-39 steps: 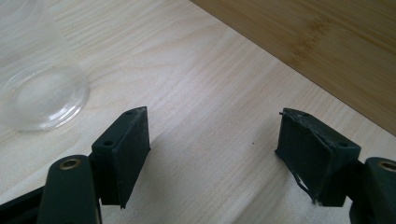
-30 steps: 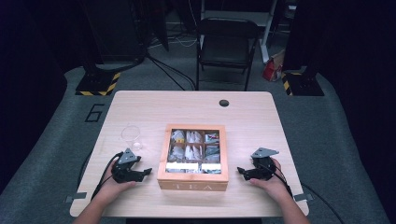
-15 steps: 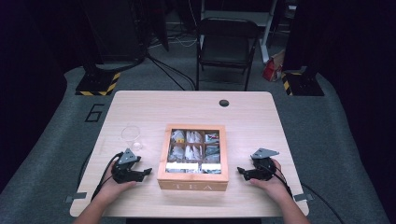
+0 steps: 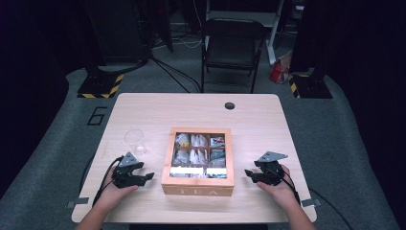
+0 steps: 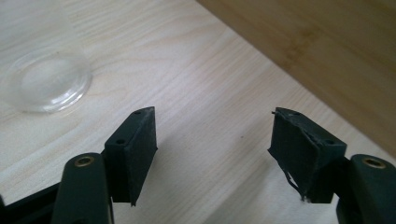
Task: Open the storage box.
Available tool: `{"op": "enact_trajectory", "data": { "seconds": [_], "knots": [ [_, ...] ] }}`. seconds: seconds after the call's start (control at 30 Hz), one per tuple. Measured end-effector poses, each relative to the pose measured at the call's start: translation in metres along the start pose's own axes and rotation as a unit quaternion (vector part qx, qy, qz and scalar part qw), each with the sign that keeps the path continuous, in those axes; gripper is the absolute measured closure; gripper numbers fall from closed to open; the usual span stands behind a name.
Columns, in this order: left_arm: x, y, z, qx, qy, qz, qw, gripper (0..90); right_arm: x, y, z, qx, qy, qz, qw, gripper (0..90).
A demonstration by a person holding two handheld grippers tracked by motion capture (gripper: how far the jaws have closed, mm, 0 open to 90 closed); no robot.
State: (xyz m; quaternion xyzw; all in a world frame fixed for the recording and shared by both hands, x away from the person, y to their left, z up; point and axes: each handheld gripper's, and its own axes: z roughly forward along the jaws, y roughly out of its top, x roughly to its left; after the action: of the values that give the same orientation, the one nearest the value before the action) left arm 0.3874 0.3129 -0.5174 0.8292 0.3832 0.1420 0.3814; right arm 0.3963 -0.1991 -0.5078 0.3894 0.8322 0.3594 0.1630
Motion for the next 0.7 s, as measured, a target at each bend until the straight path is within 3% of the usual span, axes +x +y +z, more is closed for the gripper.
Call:
{"op": "enact_trajectory", "data": {
  "seconds": [0.1,0.33,0.57,0.7],
  "knots": [
    [-0.003,0.003,-0.007,-0.008,-0.003,-0.009,0.9999,33.6,0.007,0.004,-0.006,-0.004,-0.002,-0.011,0.9999,42.8],
    [-0.01,0.011,-0.023,-0.026,-0.004,-0.038,0.9989,37.0,0.016,0.01,-0.015,-0.001,0.002,-0.013,0.9999,43.0],
    [-0.021,0.021,-0.031,-0.027,-0.005,-0.019,0.9994,39.3,0.021,0.018,-0.028,-0.005,0.009,0.003,0.9999,44.4],
    [-0.026,0.024,-0.033,-0.024,-0.006,-0.021,0.9995,40.8,0.023,0.024,-0.036,-0.016,0.013,0.01,0.9997,45.1]
  ]
}}
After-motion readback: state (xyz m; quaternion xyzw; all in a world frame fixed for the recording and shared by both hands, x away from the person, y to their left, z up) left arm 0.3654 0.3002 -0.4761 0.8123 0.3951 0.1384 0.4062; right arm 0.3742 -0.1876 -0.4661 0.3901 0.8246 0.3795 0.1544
